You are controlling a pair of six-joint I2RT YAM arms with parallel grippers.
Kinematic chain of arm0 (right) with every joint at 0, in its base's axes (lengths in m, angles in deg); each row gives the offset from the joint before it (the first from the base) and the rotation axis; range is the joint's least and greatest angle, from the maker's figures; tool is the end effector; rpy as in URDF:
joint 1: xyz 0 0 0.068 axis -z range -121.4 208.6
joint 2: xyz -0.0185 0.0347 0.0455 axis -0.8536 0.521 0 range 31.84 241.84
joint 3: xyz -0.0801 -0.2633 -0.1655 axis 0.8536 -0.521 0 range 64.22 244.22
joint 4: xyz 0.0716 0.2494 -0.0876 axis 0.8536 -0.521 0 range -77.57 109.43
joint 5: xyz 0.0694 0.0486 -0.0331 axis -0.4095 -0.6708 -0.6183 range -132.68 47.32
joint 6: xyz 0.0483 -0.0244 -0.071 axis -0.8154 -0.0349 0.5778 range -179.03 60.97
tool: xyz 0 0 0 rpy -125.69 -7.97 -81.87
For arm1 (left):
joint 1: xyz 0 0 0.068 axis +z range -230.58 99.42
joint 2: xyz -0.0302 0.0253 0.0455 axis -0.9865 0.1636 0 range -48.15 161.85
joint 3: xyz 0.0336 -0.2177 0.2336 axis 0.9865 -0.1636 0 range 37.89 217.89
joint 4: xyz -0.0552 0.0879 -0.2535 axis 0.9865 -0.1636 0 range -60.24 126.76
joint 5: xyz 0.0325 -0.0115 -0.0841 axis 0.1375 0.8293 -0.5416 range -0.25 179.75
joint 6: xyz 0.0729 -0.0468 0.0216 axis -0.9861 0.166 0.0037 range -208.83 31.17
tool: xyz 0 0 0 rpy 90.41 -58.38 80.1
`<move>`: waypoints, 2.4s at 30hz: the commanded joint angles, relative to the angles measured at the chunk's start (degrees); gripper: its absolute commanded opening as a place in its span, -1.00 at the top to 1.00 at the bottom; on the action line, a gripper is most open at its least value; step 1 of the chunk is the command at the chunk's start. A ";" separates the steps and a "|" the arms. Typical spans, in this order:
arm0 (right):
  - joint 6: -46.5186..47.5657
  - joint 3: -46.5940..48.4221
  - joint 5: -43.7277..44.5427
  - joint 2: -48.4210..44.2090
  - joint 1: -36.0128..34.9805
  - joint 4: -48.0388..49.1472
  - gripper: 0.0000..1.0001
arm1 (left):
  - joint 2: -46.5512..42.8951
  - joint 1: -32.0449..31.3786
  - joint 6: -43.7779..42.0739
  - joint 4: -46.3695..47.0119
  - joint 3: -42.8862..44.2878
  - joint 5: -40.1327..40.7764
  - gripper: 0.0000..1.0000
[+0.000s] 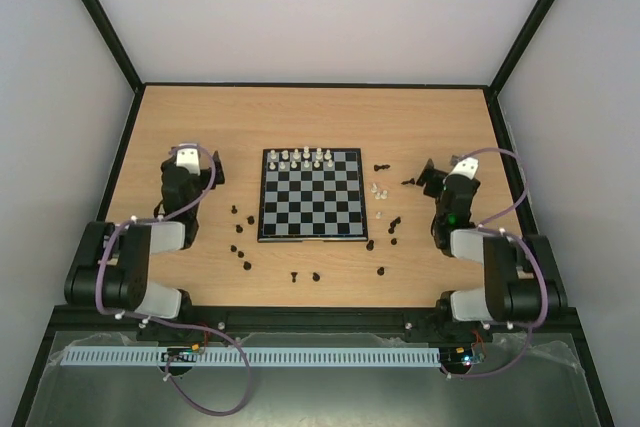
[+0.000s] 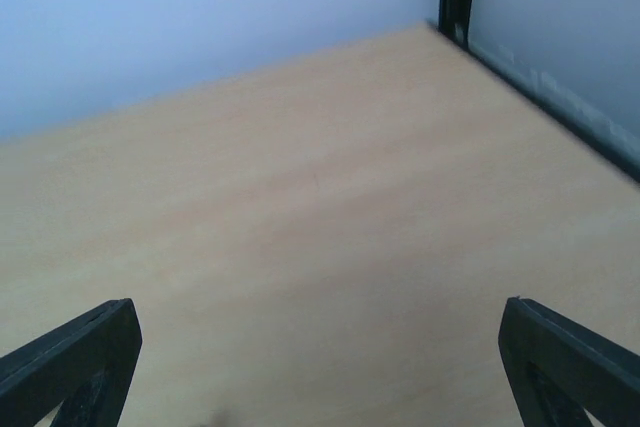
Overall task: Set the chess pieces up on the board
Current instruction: Pick up the chess piece at the center of the board.
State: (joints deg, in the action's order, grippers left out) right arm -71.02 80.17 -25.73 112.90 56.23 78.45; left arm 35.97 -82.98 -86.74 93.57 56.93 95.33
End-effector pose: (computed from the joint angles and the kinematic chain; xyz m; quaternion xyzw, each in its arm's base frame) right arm 0.2843 -0.0115 0.1986 0.1598 0.7247 -0.0260 0.6697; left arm 0.3027 -0.0048 0.1945 -0.0298 0.7554 0.0112 0.6545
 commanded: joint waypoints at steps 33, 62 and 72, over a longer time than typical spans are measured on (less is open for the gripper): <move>-29.35 34.29 -62.23 -13.28 0.51 -63.00 -0.97 | -35.64 -9.44 29.14 -64.05 32.01 -24.17 -0.99; -7.73 52.20 -12.18 7.03 -19.84 -85.01 -0.55 | -32.89 -9.72 36.53 -62.52 13.13 -31.45 -0.99; -5.09 56.07 -14.43 16.83 -20.79 -88.16 0.07 | -32.50 -9.73 34.02 -64.00 12.64 -29.35 -0.99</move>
State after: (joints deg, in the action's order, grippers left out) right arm -77.47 134.33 -40.06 127.24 35.93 -5.46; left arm 3.97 -92.68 -51.40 30.76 69.94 65.65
